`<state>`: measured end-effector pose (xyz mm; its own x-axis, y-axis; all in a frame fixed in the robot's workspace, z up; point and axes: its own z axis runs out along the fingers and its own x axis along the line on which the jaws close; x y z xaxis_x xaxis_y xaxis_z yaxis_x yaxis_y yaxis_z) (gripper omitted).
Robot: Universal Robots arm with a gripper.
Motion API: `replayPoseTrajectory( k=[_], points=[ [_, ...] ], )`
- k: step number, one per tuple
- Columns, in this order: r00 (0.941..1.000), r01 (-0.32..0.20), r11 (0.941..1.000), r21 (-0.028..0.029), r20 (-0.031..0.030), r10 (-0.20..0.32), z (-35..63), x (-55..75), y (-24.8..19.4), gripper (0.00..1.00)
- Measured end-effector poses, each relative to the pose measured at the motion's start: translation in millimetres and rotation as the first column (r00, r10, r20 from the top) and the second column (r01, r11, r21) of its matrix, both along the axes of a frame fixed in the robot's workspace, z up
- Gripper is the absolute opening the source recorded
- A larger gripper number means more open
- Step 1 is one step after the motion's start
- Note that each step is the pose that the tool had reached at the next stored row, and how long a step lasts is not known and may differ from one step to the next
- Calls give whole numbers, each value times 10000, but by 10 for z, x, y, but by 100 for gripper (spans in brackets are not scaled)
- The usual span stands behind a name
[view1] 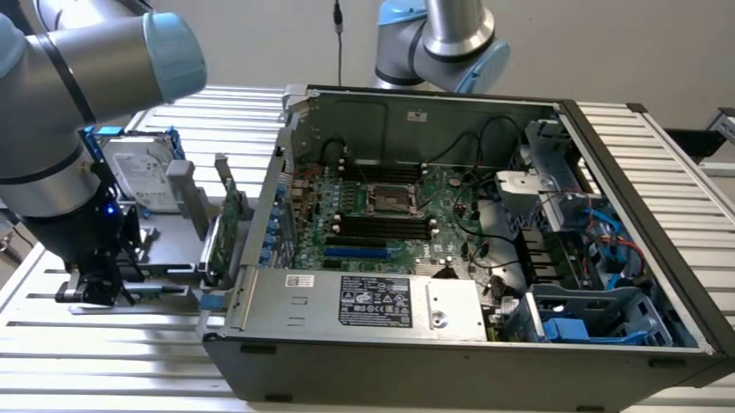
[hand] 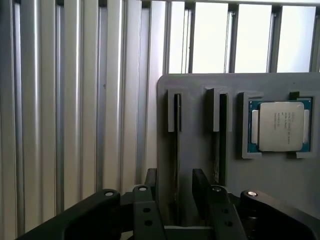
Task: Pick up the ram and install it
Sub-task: 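Pick up the ram and move it above insertion slot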
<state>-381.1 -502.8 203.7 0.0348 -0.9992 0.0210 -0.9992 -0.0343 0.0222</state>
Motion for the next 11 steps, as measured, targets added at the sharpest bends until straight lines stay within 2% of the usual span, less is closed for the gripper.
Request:
replayPoseTrajectory(
  k=[3, 8, 11],
  points=[
    [10000, -11, 10000, 8, -43, 11, -16, -3, 17, 42],
    [10000, -33, 10000, 17, -67, 33, -56, -3, 48, 42],
    [10000, -56, 10000, 40, -81, 56, -76, -6, 49, 42]
  ],
)
